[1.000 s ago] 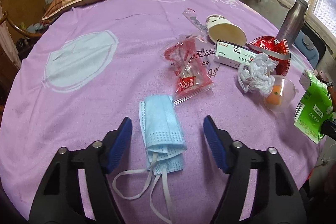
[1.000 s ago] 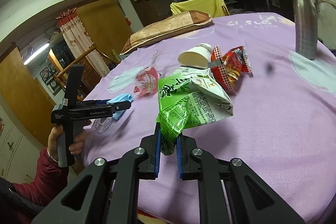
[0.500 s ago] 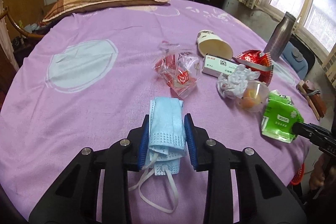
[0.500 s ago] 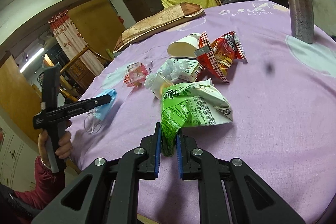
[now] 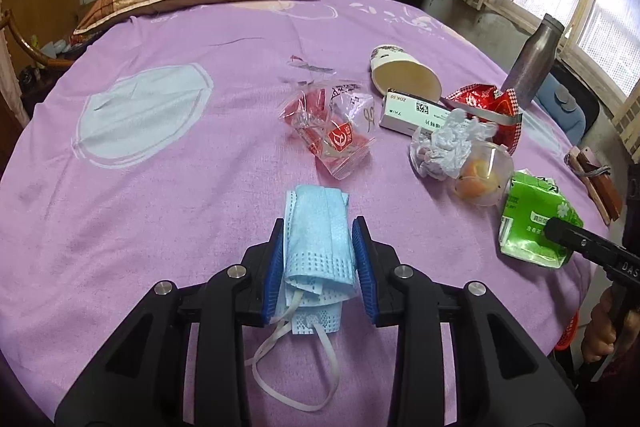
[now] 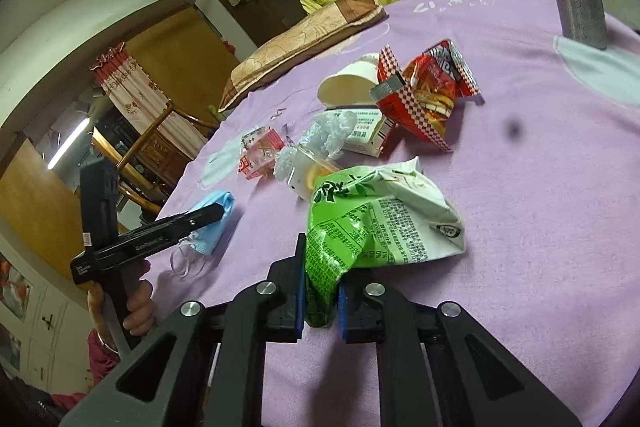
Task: Collect trash
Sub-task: 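Grasp the blue face mask with the left gripper while the right holds the snack bag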
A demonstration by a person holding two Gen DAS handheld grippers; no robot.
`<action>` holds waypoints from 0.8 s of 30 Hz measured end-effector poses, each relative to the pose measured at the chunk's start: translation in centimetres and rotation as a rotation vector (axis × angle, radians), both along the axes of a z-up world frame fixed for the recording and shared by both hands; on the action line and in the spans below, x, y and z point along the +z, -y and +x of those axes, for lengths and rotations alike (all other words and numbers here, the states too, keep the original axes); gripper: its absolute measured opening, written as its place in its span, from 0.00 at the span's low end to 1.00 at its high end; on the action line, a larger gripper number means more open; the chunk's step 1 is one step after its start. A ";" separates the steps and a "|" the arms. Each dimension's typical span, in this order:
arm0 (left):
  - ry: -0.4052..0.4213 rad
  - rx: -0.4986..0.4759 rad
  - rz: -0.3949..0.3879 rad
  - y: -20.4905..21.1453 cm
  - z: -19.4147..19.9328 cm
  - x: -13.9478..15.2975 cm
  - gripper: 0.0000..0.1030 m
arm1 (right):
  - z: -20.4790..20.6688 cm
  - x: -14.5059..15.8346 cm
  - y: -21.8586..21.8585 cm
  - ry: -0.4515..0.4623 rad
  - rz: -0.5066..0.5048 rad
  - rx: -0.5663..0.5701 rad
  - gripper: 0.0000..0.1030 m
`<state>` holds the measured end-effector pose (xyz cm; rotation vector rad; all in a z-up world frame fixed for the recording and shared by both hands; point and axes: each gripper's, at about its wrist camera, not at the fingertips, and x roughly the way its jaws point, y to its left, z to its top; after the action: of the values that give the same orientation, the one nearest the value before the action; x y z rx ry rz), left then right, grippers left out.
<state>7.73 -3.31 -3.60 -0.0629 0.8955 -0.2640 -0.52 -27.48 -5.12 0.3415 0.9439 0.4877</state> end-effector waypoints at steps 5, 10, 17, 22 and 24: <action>0.013 0.005 0.020 0.4 -0.1 0.2 0.34 | -0.6 1.4 0.3 0.048 -0.004 -0.008 0.12; 0.084 -0.008 -0.007 0.7 -1.7 2.4 0.20 | -1.9 3.8 1.1 0.124 -0.019 -0.022 0.12; 0.121 -0.044 0.021 2.1 -3.1 3.9 0.22 | -3.7 6.0 2.4 0.185 -0.025 -0.047 0.12; 0.074 -0.034 0.084 2.6 -1.9 2.0 0.40 | -4.9 6.5 3.3 0.197 -0.034 -0.044 0.12; 0.061 -0.018 0.107 2.5 -1.2 1.2 0.47 | -4.9 6.5 3.6 0.195 -0.034 -0.046 0.12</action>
<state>6.53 -5.77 -2.38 0.0525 0.8483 -0.2335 -5.46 -31.06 1.34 0.2788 0.7527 0.4536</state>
